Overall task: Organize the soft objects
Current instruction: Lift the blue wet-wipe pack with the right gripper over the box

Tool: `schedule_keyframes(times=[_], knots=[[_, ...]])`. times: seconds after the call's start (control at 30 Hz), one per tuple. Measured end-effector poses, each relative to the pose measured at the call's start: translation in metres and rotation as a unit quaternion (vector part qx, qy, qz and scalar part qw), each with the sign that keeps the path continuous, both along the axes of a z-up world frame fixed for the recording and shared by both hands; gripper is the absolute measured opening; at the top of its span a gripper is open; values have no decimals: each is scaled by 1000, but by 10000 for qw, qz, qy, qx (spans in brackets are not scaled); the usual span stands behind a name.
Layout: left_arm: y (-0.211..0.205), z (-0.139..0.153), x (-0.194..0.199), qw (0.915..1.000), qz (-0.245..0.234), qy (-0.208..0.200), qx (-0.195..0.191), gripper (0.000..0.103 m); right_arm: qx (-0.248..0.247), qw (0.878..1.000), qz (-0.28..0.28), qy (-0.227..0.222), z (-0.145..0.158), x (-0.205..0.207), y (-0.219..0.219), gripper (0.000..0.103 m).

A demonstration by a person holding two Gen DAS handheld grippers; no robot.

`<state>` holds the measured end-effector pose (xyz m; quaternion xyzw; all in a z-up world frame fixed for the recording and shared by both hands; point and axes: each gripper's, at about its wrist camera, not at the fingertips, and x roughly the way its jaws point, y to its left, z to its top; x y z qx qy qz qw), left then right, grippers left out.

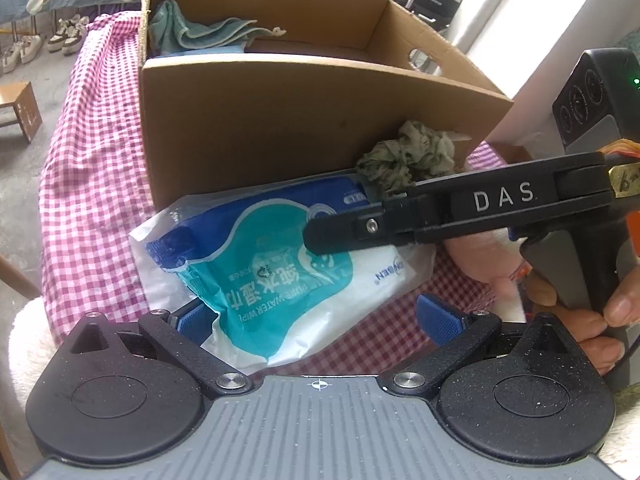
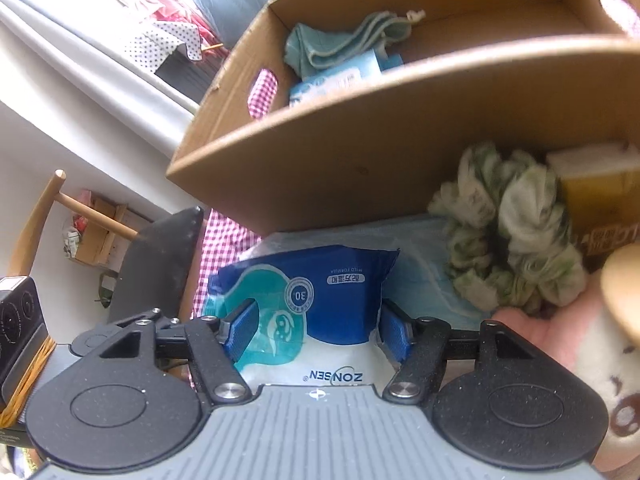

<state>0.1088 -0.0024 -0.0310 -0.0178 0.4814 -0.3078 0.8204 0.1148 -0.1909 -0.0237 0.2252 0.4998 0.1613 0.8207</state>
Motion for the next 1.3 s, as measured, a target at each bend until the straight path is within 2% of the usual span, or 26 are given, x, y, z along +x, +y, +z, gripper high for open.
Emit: schedule_keyframes(times=[0.1,0.23,0.5,0.9,1.3], knots=[[-4,1,0,9999,-64,-76,24,102,-37,9999,-16,-121,7,-1,-2,68],[-11,-7,2,9996,-112,-60,255,102,-128,9999,-14,-113,3,1,0,68],[-27,-11,-3,9969,-242,-355,662,102,-362,9992,-2,-156,-3,2,4,68],[-31,-5,-6,9964,-159,-460,687,102,-365,9988,103,-302,2,-2,7,68],[-17,22,-24,9953,61,-701,664,102,-235,9975,212,-634,23,-14,12,68]])
